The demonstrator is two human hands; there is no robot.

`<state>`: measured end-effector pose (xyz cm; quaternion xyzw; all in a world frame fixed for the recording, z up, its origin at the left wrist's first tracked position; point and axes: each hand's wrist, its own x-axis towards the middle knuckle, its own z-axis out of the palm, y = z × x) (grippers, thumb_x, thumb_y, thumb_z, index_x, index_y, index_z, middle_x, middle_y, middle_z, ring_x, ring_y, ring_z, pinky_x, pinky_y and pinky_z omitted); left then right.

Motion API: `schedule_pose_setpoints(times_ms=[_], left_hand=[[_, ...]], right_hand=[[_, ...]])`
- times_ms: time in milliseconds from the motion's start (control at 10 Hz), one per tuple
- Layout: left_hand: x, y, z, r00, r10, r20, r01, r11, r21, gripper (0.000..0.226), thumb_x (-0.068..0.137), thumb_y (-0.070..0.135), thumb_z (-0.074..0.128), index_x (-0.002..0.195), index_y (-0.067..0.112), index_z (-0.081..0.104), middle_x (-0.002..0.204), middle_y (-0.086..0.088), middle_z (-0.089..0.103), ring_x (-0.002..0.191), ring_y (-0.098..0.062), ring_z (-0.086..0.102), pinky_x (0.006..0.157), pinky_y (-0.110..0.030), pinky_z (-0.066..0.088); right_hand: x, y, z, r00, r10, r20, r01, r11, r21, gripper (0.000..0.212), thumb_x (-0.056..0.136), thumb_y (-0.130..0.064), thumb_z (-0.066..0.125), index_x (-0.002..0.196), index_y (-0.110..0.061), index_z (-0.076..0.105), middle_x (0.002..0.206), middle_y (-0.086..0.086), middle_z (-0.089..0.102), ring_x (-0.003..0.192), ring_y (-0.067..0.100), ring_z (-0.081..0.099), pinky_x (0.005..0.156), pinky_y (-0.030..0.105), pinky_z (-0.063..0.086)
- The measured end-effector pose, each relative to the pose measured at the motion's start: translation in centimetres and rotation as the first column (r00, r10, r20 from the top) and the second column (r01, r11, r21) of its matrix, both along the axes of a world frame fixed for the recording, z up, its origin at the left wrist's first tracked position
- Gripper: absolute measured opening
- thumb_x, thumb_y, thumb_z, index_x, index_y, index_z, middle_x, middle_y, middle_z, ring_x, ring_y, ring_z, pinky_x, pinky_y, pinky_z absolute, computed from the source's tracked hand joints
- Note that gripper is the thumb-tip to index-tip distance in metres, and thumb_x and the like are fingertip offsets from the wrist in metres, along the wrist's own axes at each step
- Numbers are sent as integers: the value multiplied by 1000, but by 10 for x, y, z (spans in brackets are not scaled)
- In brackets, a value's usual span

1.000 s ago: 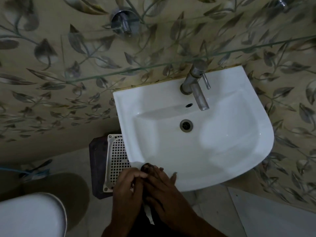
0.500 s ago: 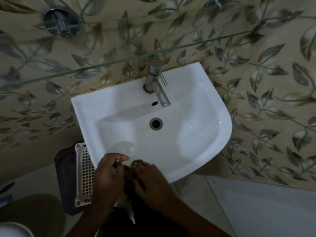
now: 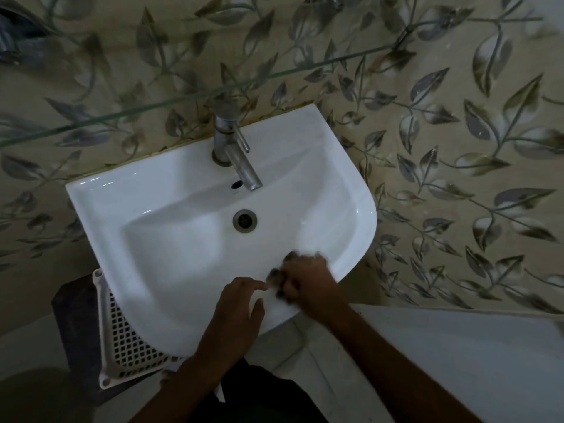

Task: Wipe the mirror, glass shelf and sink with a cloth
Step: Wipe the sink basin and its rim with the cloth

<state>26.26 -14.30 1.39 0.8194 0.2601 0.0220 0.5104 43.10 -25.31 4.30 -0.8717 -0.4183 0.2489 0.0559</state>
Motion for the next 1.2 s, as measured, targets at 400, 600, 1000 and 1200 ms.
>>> schedule_pose_setpoints(times_ms=[400, 600, 1000, 1200], left_hand=[[5, 6, -8, 999, 38, 20, -38, 999, 24, 30, 95, 12, 61, 116, 32, 60, 114, 22, 52, 109, 7, 48, 91, -2, 33], [1, 18, 0, 995, 97, -17, -97, 995, -12, 36, 96, 13, 60, 120, 38, 56, 118, 29, 49, 109, 3, 48, 84, -11, 39], [-16, 51, 2, 937, 336, 99, -344, 936, 73, 27, 94, 12, 55, 115, 28, 62, 113, 15, 59, 104, -5, 56, 90, -18, 43], [-17, 67, 10, 917, 371, 150, -385, 920, 78, 25, 92, 15, 51, 112, 23, 64, 111, 10, 62, 106, -2, 57, 91, -14, 44]], right_hand=[[95, -65, -26, 962, 81, 262, -147, 959, 243, 47, 81, -26, 62, 124, -9, 68, 126, 11, 68, 121, 32, 57, 114, 44, 29], [188, -17, -34, 901, 255, 351, -252, 966, -55, 54, 103, -32, 38, 154, -15, 34, 164, 9, 23, 154, 29, 11, 123, 57, 6], [-1, 123, -134, 955, 289, 63, -294, 904, 311, 55, 101, -28, 35, 145, 4, 43, 151, 28, 40, 142, 46, 34, 109, 62, 37], [-58, 149, -126, 924, 354, 147, -381, 809, 447, 48, 110, -24, 20, 150, -7, 38, 151, 17, 46, 144, 35, 33, 122, 48, 17]])
